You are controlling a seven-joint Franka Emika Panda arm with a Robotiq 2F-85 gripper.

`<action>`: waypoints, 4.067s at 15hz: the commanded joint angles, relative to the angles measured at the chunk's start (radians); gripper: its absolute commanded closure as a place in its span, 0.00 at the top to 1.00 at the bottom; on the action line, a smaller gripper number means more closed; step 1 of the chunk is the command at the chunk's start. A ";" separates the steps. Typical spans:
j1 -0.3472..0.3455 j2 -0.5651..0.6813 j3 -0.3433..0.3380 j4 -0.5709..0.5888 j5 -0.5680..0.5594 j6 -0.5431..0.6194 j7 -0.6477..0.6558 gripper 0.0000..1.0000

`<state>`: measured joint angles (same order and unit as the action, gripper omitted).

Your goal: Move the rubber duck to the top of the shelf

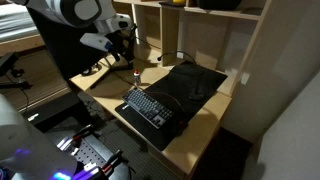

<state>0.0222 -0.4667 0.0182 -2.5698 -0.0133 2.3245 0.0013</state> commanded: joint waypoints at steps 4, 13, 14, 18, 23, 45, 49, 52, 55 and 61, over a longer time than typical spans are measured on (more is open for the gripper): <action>-0.001 0.000 0.001 0.002 0.000 -0.003 0.000 1.00; 0.009 -0.114 0.019 0.195 0.031 0.100 0.071 1.00; 0.011 -0.139 0.016 0.235 0.036 0.108 0.072 1.00; 0.007 -0.162 0.017 0.232 0.029 0.105 0.063 1.00; -0.006 0.076 0.058 0.354 0.032 0.223 0.157 1.00; -0.033 0.585 0.113 0.888 -0.267 0.428 0.669 1.00; -0.033 0.571 0.113 0.882 -0.267 0.428 0.669 1.00; -0.024 0.693 0.091 0.972 -0.351 0.372 0.727 1.00; -0.026 0.828 0.095 1.116 -0.325 0.384 0.723 1.00; 0.009 0.913 0.072 1.379 -0.398 0.309 0.695 1.00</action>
<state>-0.0007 0.4174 0.1135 -1.3281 -0.3524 2.7098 0.7228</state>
